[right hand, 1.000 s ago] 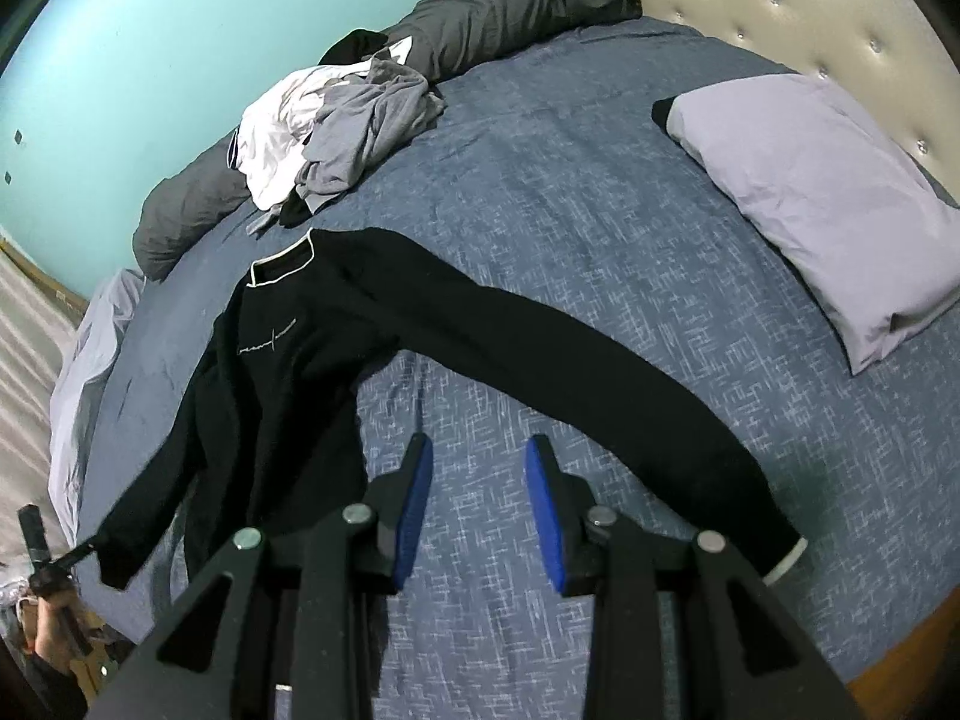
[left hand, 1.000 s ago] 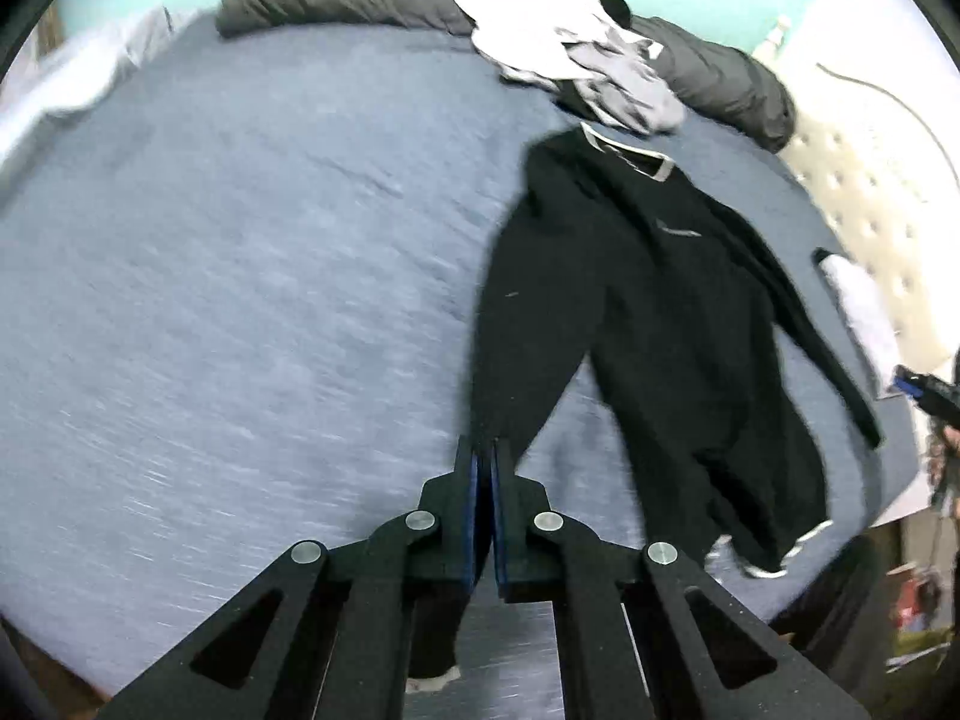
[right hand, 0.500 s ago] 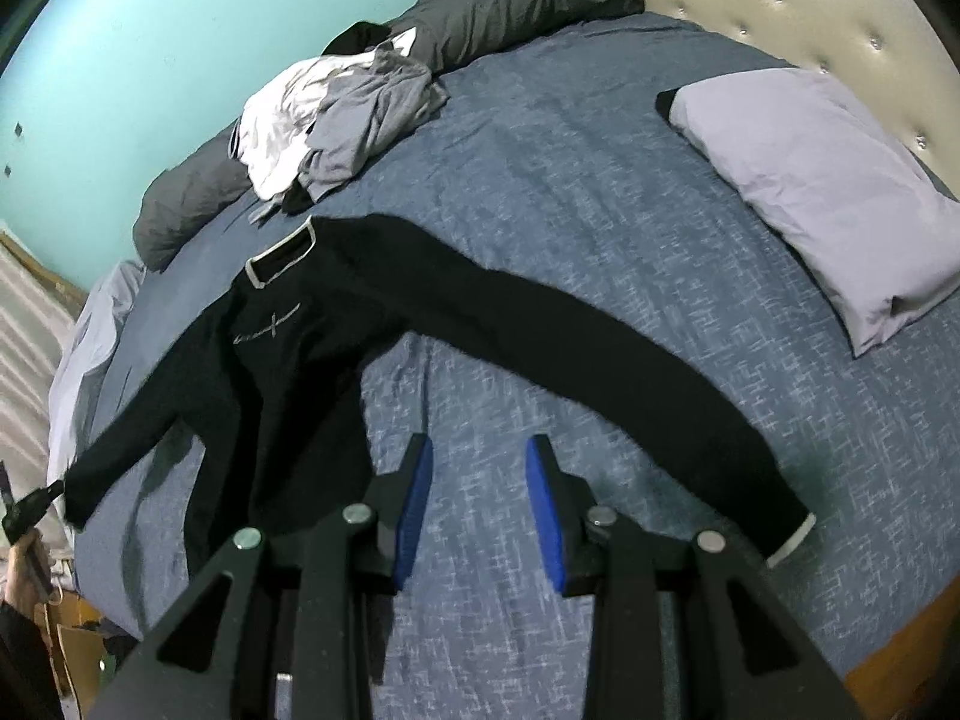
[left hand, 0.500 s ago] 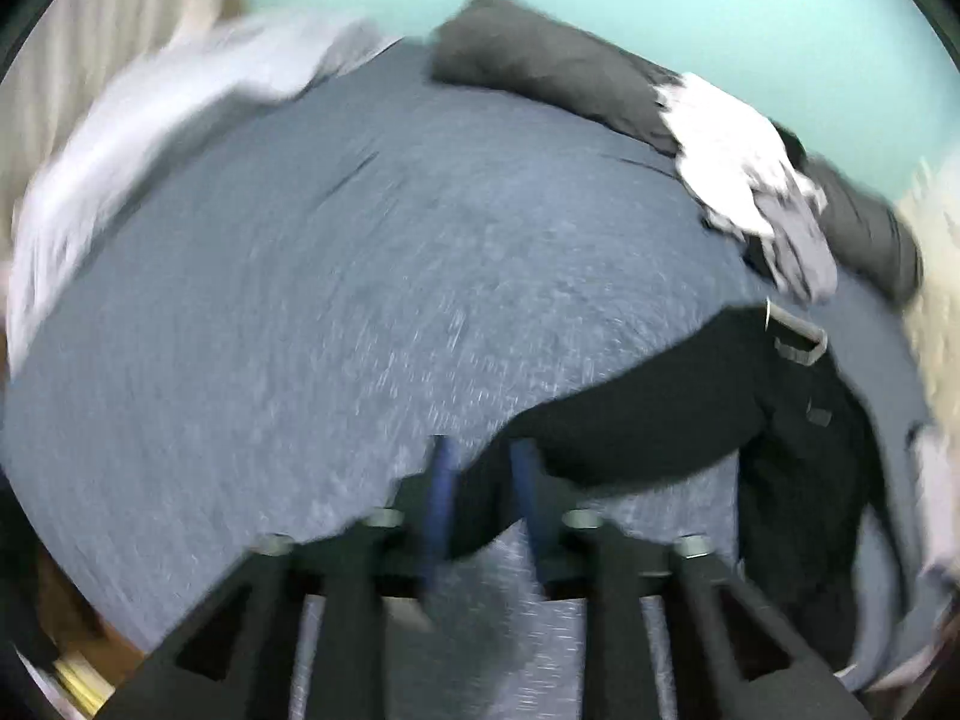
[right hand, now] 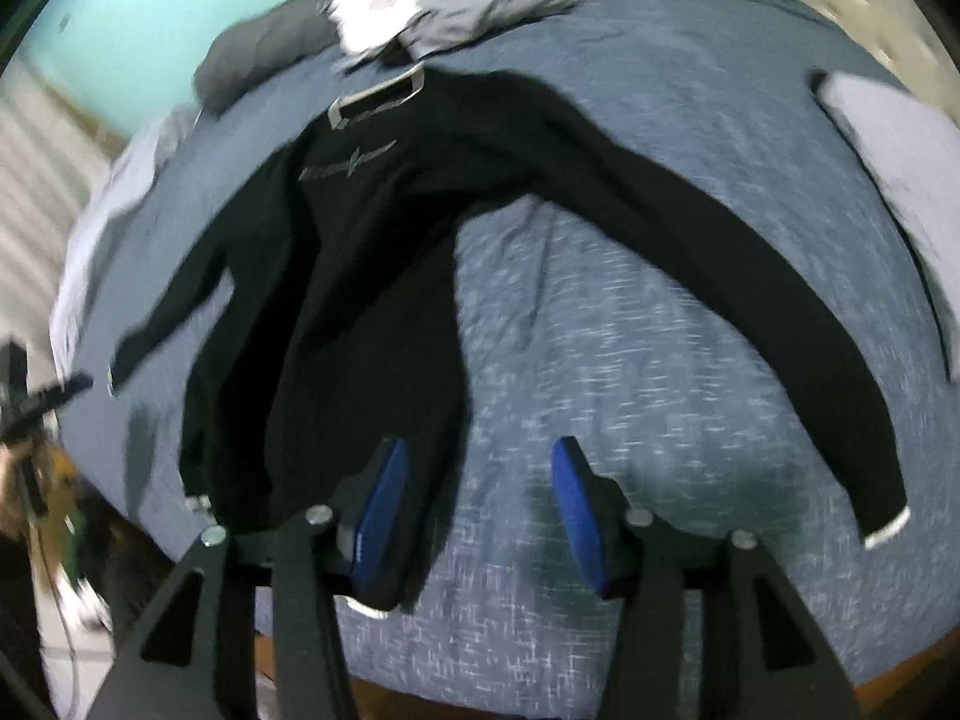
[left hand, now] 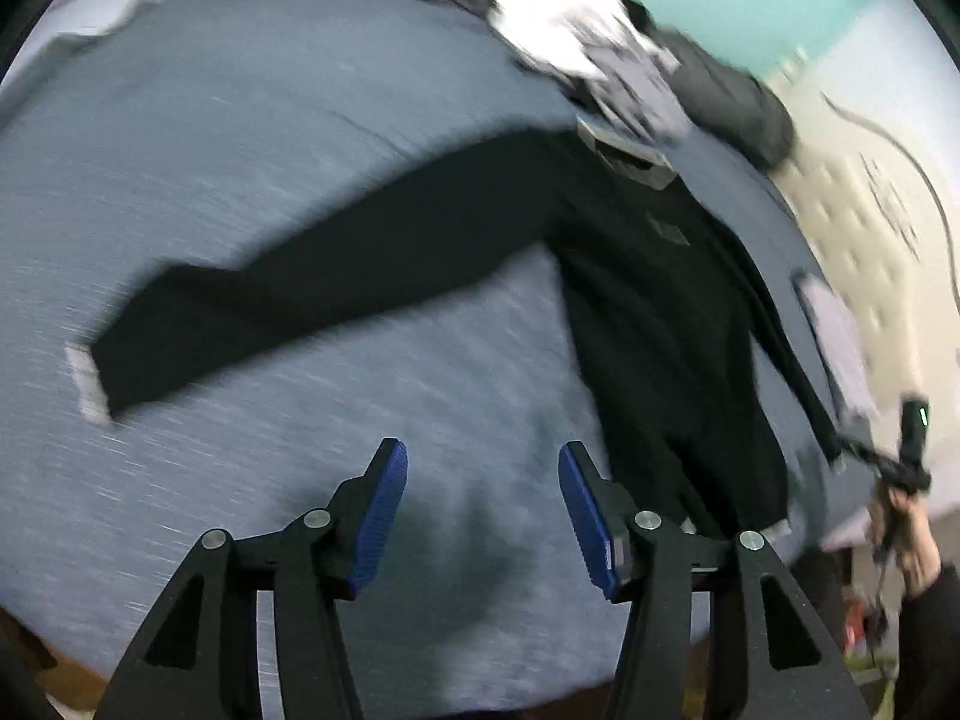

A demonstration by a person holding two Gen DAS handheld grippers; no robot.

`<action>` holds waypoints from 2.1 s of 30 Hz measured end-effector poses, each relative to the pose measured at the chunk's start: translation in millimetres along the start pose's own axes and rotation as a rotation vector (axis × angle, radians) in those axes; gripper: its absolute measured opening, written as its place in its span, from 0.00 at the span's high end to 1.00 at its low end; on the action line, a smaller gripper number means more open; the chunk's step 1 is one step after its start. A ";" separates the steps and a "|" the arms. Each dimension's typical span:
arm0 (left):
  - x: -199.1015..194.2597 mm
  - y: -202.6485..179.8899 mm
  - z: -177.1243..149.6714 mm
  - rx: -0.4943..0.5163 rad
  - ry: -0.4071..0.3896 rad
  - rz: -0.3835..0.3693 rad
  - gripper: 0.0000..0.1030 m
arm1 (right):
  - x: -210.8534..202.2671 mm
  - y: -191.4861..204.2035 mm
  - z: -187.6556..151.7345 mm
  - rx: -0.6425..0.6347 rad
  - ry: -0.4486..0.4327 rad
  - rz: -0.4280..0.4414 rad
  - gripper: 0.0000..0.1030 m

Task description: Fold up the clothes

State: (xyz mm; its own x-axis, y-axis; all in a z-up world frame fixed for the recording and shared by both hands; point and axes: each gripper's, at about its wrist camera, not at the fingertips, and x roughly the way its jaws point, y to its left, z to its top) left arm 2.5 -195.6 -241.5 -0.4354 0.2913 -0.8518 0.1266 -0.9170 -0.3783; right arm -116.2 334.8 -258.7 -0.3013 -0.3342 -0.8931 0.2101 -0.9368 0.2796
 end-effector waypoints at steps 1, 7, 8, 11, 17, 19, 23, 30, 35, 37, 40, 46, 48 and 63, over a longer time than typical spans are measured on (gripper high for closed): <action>12.5 -13.7 -6.1 0.021 0.030 -0.024 0.45 | 6.5 6.3 -2.2 -0.019 0.020 0.007 0.50; 68.6 -68.4 -34.5 0.065 0.147 -0.096 0.45 | 48.4 33.9 -21.4 -0.092 0.171 0.014 0.50; 75.1 -74.3 -38.1 0.064 0.161 -0.104 0.45 | 53.4 35.3 -24.9 -0.093 0.186 0.022 0.50; 90.0 -85.2 -45.8 0.068 0.194 -0.115 0.45 | 66.7 35.3 -34.2 -0.080 0.213 0.047 0.50; 118.5 -97.2 -57.0 0.084 0.253 -0.114 0.54 | 84.5 31.2 -45.5 -0.057 0.231 0.057 0.60; 122.4 -99.4 -59.2 0.086 0.255 -0.123 0.68 | 84.4 32.4 -47.5 -0.062 0.220 0.079 0.76; 127.8 -103.0 -61.6 0.096 0.257 -0.122 0.89 | 78.2 36.8 -46.7 -0.093 0.199 0.077 0.94; 95.5 -103.5 -51.1 0.145 0.194 -0.117 0.95 | 19.9 26.1 -34.5 -0.136 0.069 0.087 0.96; 58.8 -89.5 -43.2 0.161 0.151 -0.120 0.96 | -19.0 8.2 -24.7 -0.152 -0.008 0.003 0.97; 47.4 -93.8 -42.3 0.160 0.135 -0.147 0.97 | -27.4 6.7 -27.0 -0.154 -0.016 0.007 0.97; 28.5 -94.6 -43.6 0.164 0.108 -0.179 0.97 | -36.0 8.7 -38.0 -0.198 -0.018 0.011 0.97; 21.9 -83.3 -47.2 0.161 0.110 -0.137 1.00 | -5.8 -0.1 -53.2 -0.184 0.053 -0.024 0.97; 27.0 -81.5 -49.9 0.161 0.119 -0.128 1.00 | 4.0 -2.0 -56.5 -0.203 0.075 -0.045 0.97; 79.8 -141.1 -82.9 0.328 0.259 -0.108 0.68 | -4.9 -0.8 -71.8 -0.318 0.069 -0.114 0.66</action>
State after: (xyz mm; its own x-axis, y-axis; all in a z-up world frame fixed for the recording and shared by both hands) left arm 23.7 -20.4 -286.1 -0.1872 0.4106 -0.8924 -0.2161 -0.9034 -0.3704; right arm -48.1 344.6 -279.8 -0.2785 -0.2111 -0.9370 0.4610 -0.8852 0.0625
